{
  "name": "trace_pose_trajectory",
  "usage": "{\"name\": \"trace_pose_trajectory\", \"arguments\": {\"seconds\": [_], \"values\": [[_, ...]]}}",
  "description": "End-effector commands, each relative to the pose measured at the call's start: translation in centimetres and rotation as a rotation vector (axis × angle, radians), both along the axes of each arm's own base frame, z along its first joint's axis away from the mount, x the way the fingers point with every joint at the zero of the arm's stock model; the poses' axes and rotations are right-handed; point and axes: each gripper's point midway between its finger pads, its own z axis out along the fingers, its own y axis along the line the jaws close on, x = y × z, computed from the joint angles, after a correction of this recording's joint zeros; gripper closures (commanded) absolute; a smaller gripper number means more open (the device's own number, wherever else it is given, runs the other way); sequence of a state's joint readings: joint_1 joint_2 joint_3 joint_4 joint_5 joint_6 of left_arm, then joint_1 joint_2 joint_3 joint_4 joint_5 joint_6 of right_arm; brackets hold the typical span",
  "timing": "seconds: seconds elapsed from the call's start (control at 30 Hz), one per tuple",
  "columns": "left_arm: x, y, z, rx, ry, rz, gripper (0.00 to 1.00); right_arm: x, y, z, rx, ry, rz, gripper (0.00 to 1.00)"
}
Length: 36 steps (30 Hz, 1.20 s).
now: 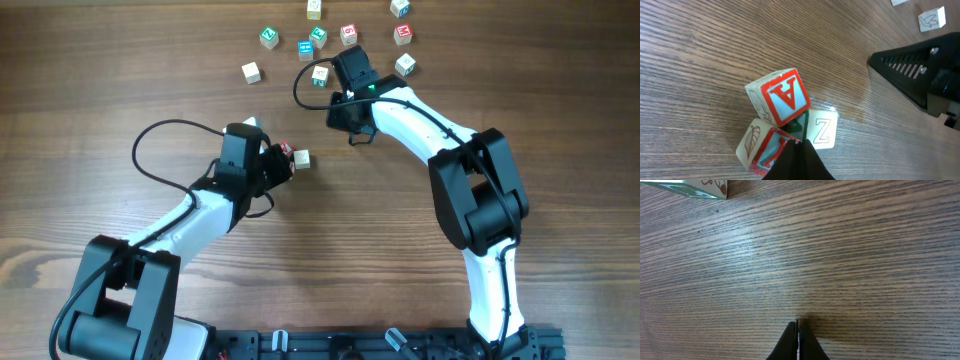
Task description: Form a circle
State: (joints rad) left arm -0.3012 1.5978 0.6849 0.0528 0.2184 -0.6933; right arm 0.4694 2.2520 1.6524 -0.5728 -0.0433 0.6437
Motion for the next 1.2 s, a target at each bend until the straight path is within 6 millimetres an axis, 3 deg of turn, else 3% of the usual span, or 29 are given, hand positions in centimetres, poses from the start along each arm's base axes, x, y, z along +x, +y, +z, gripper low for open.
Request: {"name": "trace_pose_trajectory", "arguments": {"seconds": [0.0,1.17], "values": [[-0.8,-0.3,-0.8,-0.001,0.035,-0.021,0.96,0.5,-0.4,-0.2,-0.014,-0.006,-0.024,0.95],[-2.4,0.2,-2.0,0.024,0.115,-0.021,0.96,0.5,-0.4,-0.3,-0.019,-0.004,-0.024,0.95]]}}
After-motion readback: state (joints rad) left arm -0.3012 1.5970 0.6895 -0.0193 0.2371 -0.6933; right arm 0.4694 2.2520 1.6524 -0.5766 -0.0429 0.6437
